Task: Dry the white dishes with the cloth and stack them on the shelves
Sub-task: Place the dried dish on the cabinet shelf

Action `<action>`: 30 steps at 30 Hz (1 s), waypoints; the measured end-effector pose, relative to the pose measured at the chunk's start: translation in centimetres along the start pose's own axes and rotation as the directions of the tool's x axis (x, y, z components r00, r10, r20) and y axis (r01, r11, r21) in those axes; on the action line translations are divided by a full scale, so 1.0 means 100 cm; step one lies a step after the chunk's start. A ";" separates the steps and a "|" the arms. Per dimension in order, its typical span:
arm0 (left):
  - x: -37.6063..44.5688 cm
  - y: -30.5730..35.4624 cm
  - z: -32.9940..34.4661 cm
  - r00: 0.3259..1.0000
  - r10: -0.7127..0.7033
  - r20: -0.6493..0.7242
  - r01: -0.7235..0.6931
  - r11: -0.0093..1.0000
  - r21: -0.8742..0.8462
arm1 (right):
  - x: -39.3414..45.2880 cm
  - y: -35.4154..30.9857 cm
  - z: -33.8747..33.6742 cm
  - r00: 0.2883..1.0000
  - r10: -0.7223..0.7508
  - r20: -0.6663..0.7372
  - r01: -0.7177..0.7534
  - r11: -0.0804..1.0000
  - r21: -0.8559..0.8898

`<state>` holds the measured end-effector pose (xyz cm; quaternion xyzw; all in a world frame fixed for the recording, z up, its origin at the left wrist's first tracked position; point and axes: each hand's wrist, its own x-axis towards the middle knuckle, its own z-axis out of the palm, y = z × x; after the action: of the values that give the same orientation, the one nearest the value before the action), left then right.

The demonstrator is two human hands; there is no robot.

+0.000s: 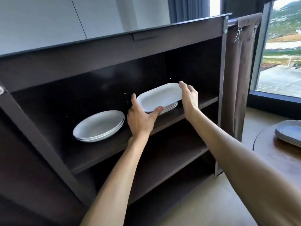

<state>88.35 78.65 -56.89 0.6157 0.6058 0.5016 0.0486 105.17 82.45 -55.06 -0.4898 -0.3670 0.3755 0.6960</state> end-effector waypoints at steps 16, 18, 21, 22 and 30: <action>0.031 -0.030 0.020 0.987 -0.161 0.013 0.158 0.980 0.125 | 0.036 0.048 0.050 0.997 -0.031 0.075 0.072 0.765 -0.640; 0.031 -0.028 0.020 0.985 -0.170 0.042 0.162 0.976 0.142 | 0.033 0.050 0.049 0.994 -0.066 0.083 0.105 0.736 -0.669; 0.028 -0.023 0.024 0.981 -0.164 0.107 0.138 0.966 0.220 | 0.031 0.050 0.048 0.991 -0.086 0.102 0.133 0.721 -0.680; 0.027 -0.022 0.026 0.981 -0.153 0.124 0.116 0.958 0.262 | 0.031 0.051 0.048 0.990 -0.089 0.108 0.138 0.723 -0.677; 0.023 -0.021 0.034 0.971 -0.159 0.176 0.056 0.875 0.481 | 0.028 0.052 0.044 0.981 -0.146 0.127 0.193 0.717 -0.670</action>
<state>88.64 82.89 -58.65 0.6234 0.7346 0.2676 -0.0112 101.67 87.93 -58.50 -0.6618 -0.5442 0.1659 0.4883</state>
